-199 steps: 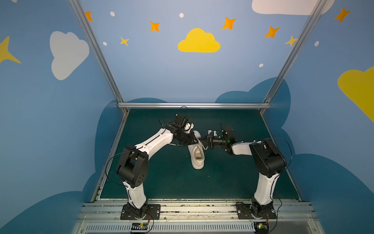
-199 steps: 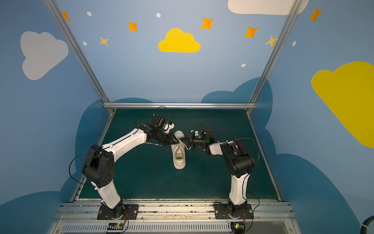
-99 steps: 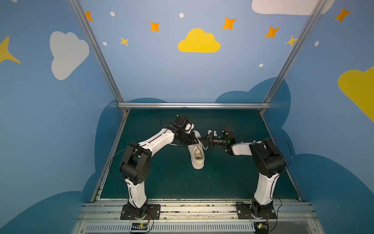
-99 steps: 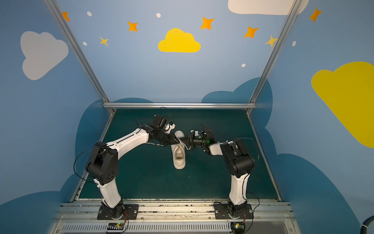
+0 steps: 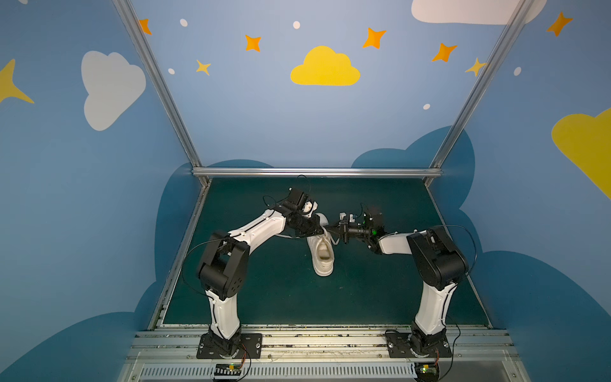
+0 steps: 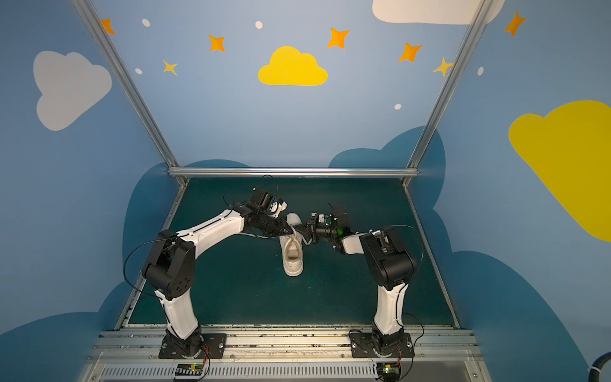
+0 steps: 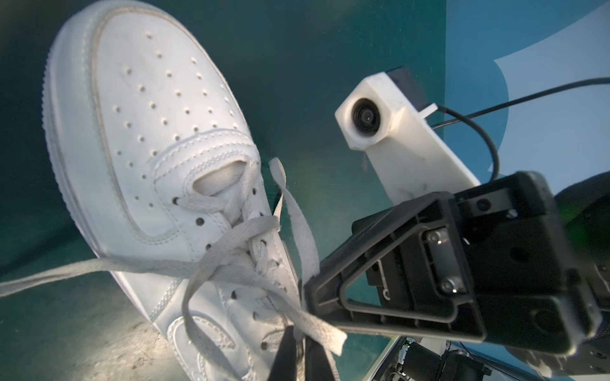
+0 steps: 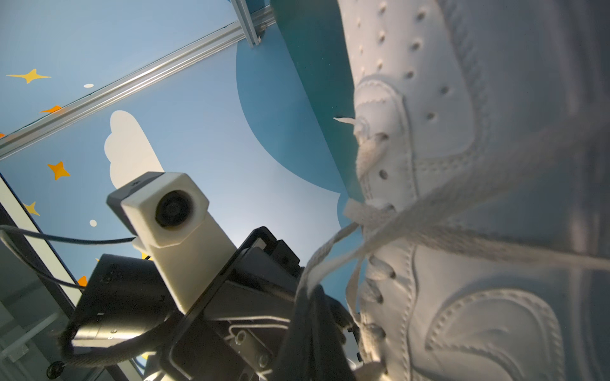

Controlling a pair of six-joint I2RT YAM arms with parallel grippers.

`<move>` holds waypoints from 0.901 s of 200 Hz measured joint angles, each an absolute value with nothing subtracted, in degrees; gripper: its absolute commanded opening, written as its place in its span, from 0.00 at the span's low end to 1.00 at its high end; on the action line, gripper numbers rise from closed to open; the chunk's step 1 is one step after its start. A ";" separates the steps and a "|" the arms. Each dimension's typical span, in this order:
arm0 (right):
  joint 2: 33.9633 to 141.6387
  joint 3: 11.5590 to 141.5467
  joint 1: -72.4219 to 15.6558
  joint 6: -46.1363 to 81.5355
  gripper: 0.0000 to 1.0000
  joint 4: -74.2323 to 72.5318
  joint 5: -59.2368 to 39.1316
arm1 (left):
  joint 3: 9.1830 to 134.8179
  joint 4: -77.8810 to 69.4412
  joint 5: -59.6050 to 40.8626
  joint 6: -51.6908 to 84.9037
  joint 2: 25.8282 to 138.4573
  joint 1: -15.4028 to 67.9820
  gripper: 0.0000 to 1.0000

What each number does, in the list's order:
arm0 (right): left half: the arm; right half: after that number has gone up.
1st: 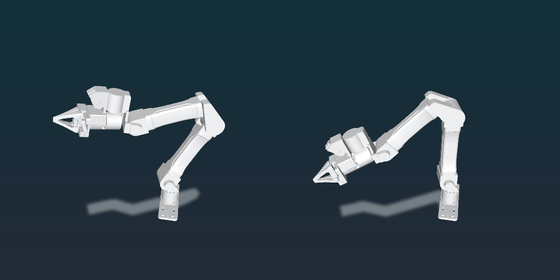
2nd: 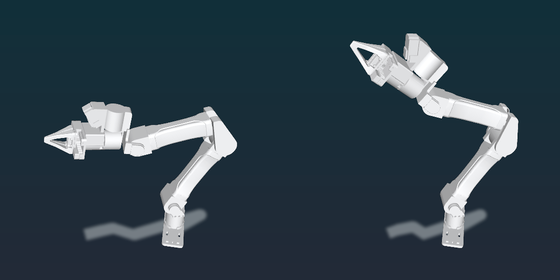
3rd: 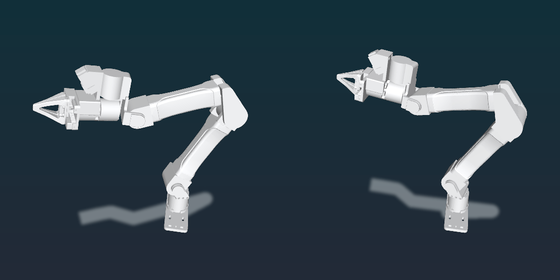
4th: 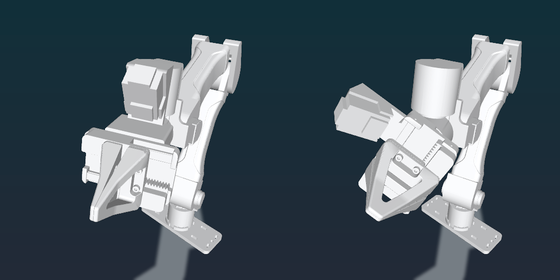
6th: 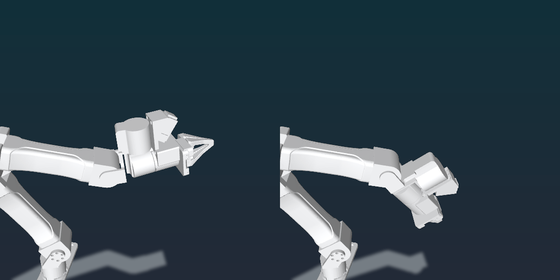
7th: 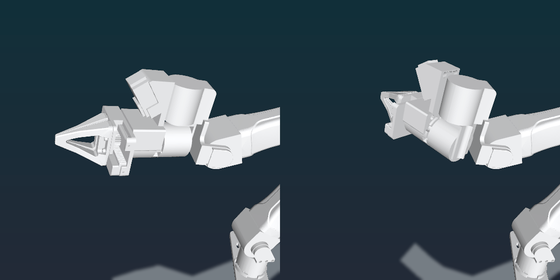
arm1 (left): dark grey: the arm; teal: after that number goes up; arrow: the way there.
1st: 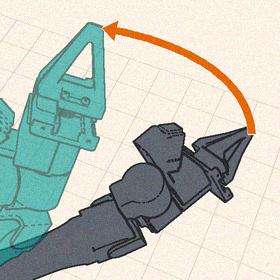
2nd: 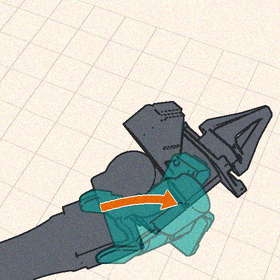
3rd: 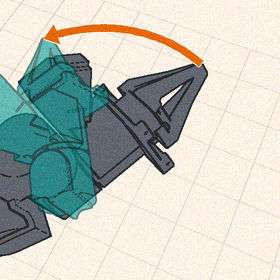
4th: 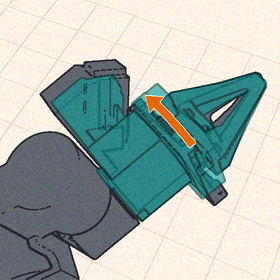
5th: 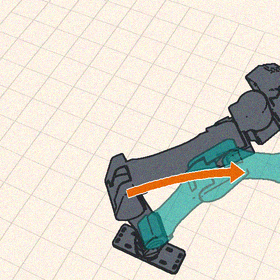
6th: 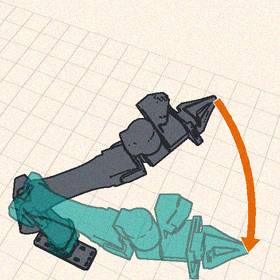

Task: Tie the shoes

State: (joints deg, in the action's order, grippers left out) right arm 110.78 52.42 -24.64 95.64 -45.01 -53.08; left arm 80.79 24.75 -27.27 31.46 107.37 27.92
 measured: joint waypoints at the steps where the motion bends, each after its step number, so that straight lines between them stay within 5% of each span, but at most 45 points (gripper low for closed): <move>1: 110.78 52.40 -24.64 95.64 0.06 -45.01 -53.06 | 80.79 24.75 -27.27 31.48 107.37 27.90 0.07; 116: 105.21 48.25 -21.63 89.58 0.32 -36.32 -52.75 | 80.77 31.14 -26.52 29.78 101.12 26.74 0.06; 180: 91.26 52.86 -19.07 64.90 0.34 -3.86 -44.62 | 86.48 34.63 -26.09 29.89 96.27 26.20 0.07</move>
